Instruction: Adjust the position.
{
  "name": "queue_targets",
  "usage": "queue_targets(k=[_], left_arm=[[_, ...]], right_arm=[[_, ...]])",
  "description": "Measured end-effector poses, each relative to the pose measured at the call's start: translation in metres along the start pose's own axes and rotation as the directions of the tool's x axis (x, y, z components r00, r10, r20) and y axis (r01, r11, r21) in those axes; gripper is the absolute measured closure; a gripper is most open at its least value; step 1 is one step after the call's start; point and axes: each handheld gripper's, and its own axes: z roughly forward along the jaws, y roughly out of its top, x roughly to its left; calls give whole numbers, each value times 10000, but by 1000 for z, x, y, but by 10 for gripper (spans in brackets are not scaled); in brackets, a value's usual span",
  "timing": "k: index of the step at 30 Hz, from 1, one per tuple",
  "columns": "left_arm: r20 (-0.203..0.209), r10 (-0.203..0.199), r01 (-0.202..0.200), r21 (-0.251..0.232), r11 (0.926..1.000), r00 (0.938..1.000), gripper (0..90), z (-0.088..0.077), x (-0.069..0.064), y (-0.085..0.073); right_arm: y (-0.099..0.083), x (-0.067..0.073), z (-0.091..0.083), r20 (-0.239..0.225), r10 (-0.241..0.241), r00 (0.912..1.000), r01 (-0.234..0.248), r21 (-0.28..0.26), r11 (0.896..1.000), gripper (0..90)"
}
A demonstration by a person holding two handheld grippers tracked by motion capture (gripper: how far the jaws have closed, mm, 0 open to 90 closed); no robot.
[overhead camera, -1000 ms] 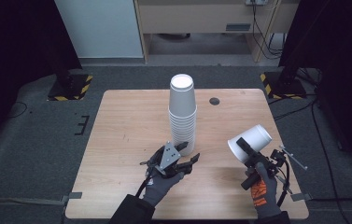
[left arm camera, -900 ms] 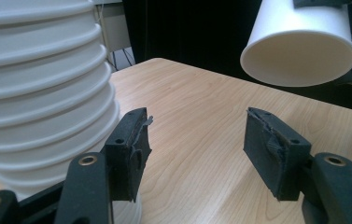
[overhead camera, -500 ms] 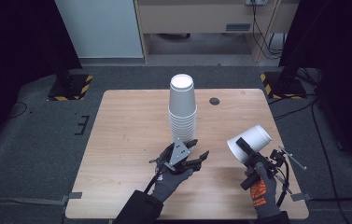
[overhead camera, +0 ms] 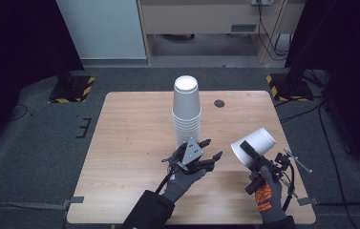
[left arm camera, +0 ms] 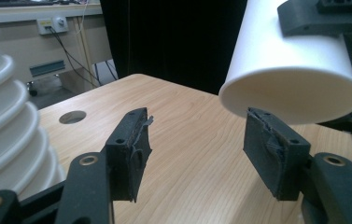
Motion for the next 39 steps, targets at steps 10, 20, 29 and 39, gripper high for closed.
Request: queue_targets(k=[10,20,29,39], left_arm=[[267,47,-45,-64,10000,9996,400,17,-10,4],[370,-21,30,-238,9997,9993,404,32,-14,5],[477,-56,77,-430,9990,9988,424,44,-17,3],[529,64,-29,-652,9979,9986,480,54,-21,3]], right_arm=[[0,1,1,-113,37,9999,-36,73,10000,139],[-2,3,2,-234,53,9997,-49,168,9998,139],[-4,4,4,-282,50,9996,-43,255,9997,139],[-5,4,5,-346,120,9993,-107,395,9992,138]])
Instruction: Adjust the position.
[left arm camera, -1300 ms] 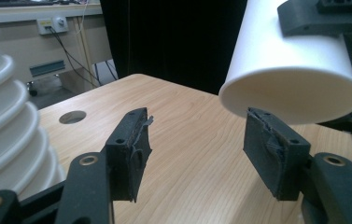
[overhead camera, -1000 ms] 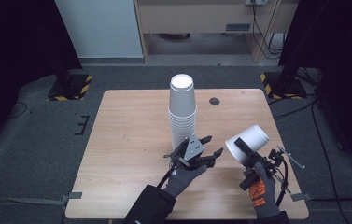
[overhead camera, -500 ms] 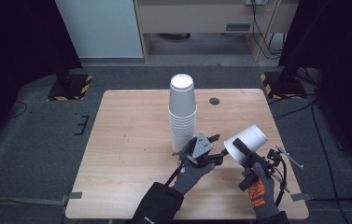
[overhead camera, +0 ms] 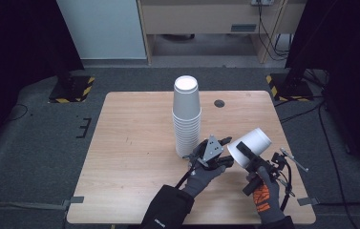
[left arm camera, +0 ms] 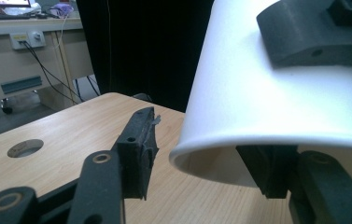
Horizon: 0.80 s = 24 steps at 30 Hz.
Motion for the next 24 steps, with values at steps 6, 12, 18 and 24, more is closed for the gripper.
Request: queue_targets(k=[6,12,18,24], left_arm=[[-52,28,-28,-145,9999,10000,535,2,-1,-1],[-109,137,-140,-222,9997,9998,594,2,-1,-2],[-223,242,-250,-333,9991,9995,708,-2,3,-3],[-265,466,-475,-316,9984,9986,761,-4,4,-5]], right_arm=[[-3,0,2,5,30,10000,-31,160,9999,138],[-6,1,4,-64,90,9999,-88,307,9995,137],[-6,0,4,-100,134,9999,-130,335,9994,136],[-6,0,5,-158,189,9997,-182,445,9988,132]])
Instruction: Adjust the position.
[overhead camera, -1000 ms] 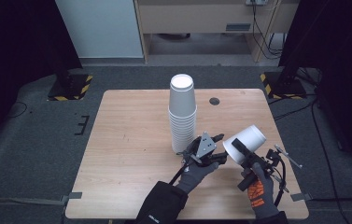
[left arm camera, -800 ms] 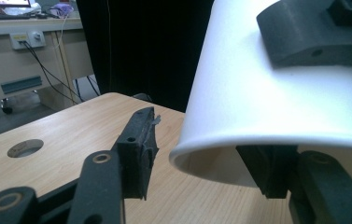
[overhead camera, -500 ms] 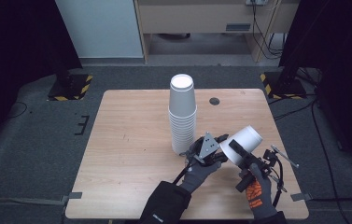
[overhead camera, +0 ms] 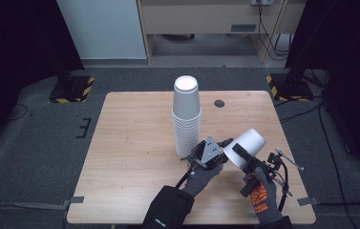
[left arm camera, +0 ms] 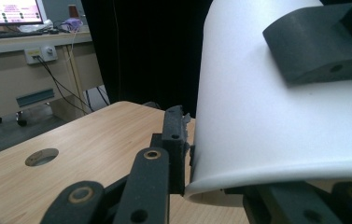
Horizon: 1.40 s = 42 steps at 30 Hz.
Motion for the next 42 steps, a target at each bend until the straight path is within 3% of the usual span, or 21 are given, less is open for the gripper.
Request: queue_targets(k=[10,33,42], left_arm=[[190,162,-163,83,9998,9997,827,-3,-1,-3],[359,3,-11,227,9997,9994,835,-16,-1,-1],[404,172,-184,308,9994,9990,842,-20,0,-1]], right_arm=[[3,-3,-2,91,-107,9999,108,-89,9999,127],[6,0,1,-101,-524,9986,524,19,9986,89],[8,2,2,-47,-760,9971,760,29,9971,79]])
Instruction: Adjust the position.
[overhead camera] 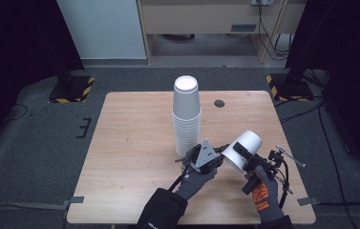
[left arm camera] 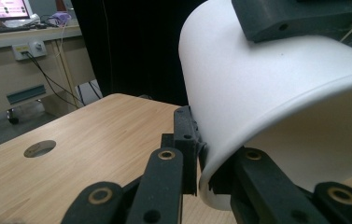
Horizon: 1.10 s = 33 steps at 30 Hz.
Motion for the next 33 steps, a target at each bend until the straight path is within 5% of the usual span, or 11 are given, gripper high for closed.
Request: queue_targets(k=[33], left_arm=[[223,-133,132,17,9999,9997,853,-14,0,3]], right_arm=[[8,-5,-4,517,-399,9979,423,-455,9981,67]])
